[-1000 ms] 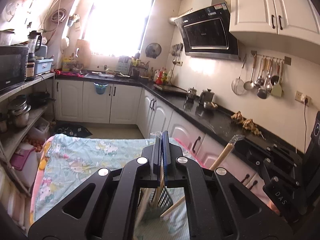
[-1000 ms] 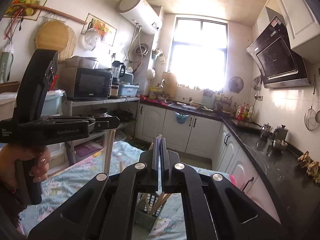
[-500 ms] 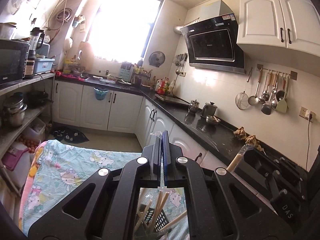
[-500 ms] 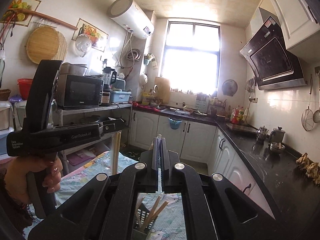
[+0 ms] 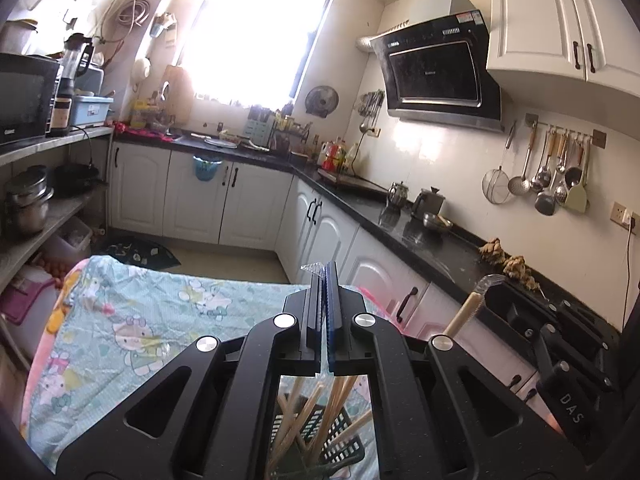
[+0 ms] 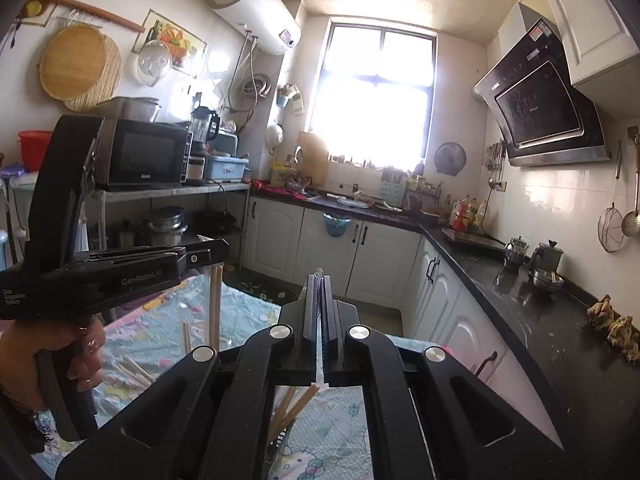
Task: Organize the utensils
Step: 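Lower the chopstick into the basket with the right tool, then open the right tool and withdraw both tools from the basket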
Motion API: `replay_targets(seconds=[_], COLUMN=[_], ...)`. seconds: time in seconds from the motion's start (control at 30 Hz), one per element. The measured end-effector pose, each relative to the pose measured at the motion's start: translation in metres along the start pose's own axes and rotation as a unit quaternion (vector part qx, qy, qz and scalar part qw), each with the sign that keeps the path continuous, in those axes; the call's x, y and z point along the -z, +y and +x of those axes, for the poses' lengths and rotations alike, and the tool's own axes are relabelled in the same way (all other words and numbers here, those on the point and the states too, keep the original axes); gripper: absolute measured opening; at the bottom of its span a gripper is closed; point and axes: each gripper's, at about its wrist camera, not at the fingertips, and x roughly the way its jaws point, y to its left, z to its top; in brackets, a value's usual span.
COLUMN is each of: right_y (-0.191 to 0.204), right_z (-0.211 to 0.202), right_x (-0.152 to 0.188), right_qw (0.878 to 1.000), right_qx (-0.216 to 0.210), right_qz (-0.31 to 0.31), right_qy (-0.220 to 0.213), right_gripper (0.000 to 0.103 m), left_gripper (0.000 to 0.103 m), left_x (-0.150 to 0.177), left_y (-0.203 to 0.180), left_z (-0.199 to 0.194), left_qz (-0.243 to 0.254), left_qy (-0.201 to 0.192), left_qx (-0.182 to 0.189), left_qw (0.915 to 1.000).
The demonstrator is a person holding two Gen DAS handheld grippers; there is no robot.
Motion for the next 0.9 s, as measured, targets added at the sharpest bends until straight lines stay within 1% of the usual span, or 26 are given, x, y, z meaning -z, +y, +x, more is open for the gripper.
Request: replay_targets(seconds=[0.2,0.43,0.57,0.63,0.67,0.7,0.73,0.77,0.8,0.87,0.9], right_y=[0.005,0.012,0.018,0.019,0.021,0.021,0.021,0.021,0.021,0.019,0.018], right_z=[0.014,0.024,0.030,0.032,0.033,0.033,0.034,0.034,0.034,0.034,0.033], right_x=[0.017,0.030,0.037,0.041,0.042,0.044,0.045,0.046,0.048,0.048,0.048], right_qw=[1.000,0.999,0.997,0.997,0.997,0.996,0.996,0.996,0.995,0.995,0.995], right_qx=[-0.001,-0.003,-0.009,-0.009,-0.009,-0.009,-0.011,-0.012,-0.012,-0.011,-0.012], right_qz=[0.004,0.006,0.008,0.009,0.009,0.009,0.012,0.014,0.019,0.024,0.027], right_qy=[0.026,0.048,0.070,0.078,0.082,0.084,0.088,0.090,0.093,0.097,0.097], right_gripper=[0.002,0.002,0.002,0.003,0.003,0.004,0.004,0.006,0.009,0.010,0.010], left_gripper=[0.000,0.000,0.000,0.001,0.003,0.011,0.015,0.022,0.024,0.025,0.028], left_x=[0.012,0.028,0.038,0.042,0.043,0.044,0.044,0.044,0.044,0.043,0.043], left_y=[0.004,0.009,0.012,0.015,0.016,0.017,0.017,0.018,0.019,0.021,0.022], left_z=[0.008,0.015,0.019,0.020,0.020,0.020,0.020,0.019,0.019,0.016,0.012], left_qz=[-0.006,-0.005,-0.006,-0.007,-0.008,-0.008,-0.007,-0.006,-0.006,-0.008,-0.009], left_qy=[0.016,0.033,0.055,0.065,0.071,0.075,0.079,0.083,0.084,0.090,0.089], left_qx=[0.002,0.004,0.001,-0.006,-0.009,-0.011,-0.013,-0.016,-0.020,-0.025,-0.024], left_qw=[0.9999,0.9994,0.9985,0.9978,0.9974,0.9971,0.9968,0.9964,0.9962,0.9956,0.9957])
